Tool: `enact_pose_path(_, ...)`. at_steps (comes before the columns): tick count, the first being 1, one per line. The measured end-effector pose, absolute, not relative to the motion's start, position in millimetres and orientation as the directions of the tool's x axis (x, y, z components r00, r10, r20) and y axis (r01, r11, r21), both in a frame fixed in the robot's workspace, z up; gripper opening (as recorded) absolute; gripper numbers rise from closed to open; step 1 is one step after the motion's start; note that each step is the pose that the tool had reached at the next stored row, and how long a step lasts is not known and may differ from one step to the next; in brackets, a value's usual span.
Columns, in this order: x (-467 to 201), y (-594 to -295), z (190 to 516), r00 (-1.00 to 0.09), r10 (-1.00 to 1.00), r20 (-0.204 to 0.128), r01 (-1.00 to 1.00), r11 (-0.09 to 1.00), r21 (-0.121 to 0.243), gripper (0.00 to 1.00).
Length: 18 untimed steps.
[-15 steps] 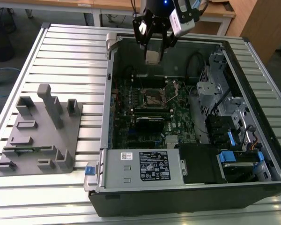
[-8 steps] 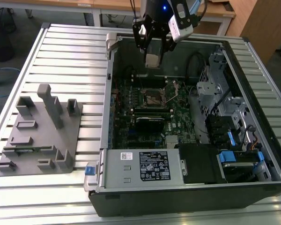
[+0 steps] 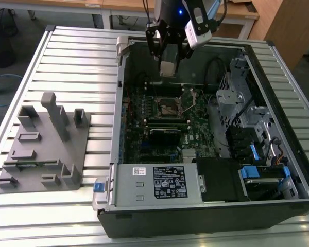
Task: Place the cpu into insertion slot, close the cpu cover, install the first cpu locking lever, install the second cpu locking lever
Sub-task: 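Place the cpu into insertion slot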
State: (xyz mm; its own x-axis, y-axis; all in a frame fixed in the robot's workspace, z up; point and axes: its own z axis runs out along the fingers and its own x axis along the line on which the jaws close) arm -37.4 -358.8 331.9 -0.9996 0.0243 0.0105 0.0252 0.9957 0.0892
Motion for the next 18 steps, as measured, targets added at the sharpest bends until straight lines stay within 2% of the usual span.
enact_pose_path(18, -37.3, -358.7, 316.5, -1.0, 0.021, -0.003, 0.021, 0.996, 0.09, 0.54)
